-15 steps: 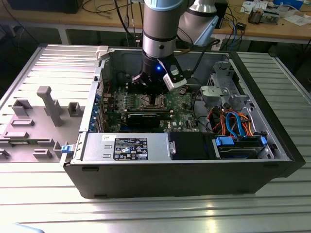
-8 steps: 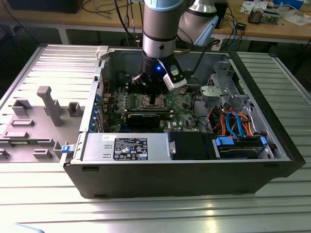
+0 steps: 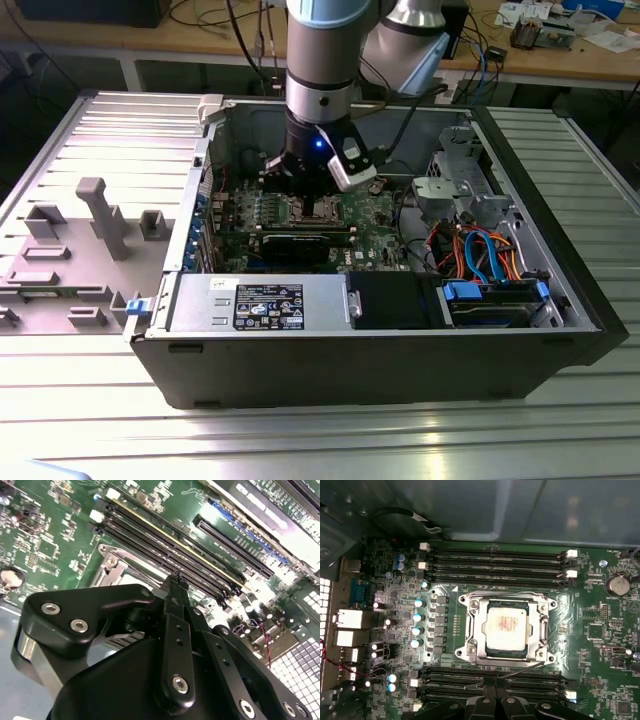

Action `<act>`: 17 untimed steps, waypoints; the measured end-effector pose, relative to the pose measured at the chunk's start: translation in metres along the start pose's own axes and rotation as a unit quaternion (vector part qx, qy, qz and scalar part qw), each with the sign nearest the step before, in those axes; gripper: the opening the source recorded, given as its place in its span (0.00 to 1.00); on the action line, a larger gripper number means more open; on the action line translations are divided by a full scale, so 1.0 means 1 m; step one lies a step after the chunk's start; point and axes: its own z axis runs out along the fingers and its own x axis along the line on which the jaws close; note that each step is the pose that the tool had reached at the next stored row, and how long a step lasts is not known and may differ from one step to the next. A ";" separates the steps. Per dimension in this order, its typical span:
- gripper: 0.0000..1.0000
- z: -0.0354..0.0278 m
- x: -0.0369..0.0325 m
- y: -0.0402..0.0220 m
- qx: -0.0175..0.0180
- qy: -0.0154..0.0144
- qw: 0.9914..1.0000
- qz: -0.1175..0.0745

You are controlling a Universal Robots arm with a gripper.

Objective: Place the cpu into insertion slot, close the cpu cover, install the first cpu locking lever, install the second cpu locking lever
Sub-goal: 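Install the second cpu locking lever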

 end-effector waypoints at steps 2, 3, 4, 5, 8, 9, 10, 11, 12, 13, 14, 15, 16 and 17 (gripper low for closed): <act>0.11 0.0018 0.0033 0.0001 -0.001 0.000 1.000 0.000; 0.11 0.0036 0.0052 0.0002 -0.001 0.000 1.000 0.000; 0.11 0.0061 0.0069 0.0001 -0.001 0.000 1.000 0.000; 0.11 0.0073 0.0075 0.0001 -0.002 0.000 1.000 0.000; 0.11 0.0114 0.0090 0.0000 -0.002 0.000 1.000 0.000; 0.11 0.0129 0.0095 -0.0001 -0.002 0.000 1.000 0.000; 0.11 0.0142 0.0098 -0.0001 -0.002 0.000 1.000 0.000; 0.11 0.0163 0.0105 -0.0001 -0.003 0.000 1.000 0.000; 0.11 0.0171 0.0109 -0.0002 -0.003 0.000 1.000 0.000; 0.11 0.0175 0.0112 -0.0002 -0.003 0.000 1.000 0.000; 0.11 0.0176 0.0112 -0.0003 -0.003 0.000 1.000 0.000; 0.11 0.0179 0.0114 -0.0002 -0.003 0.000 1.000 0.000; 0.11 0.0179 0.0115 -0.0002 -0.003 0.000 1.000 0.000; 0.11 0.0179 0.0115 -0.0002 -0.003 0.000 1.000 0.000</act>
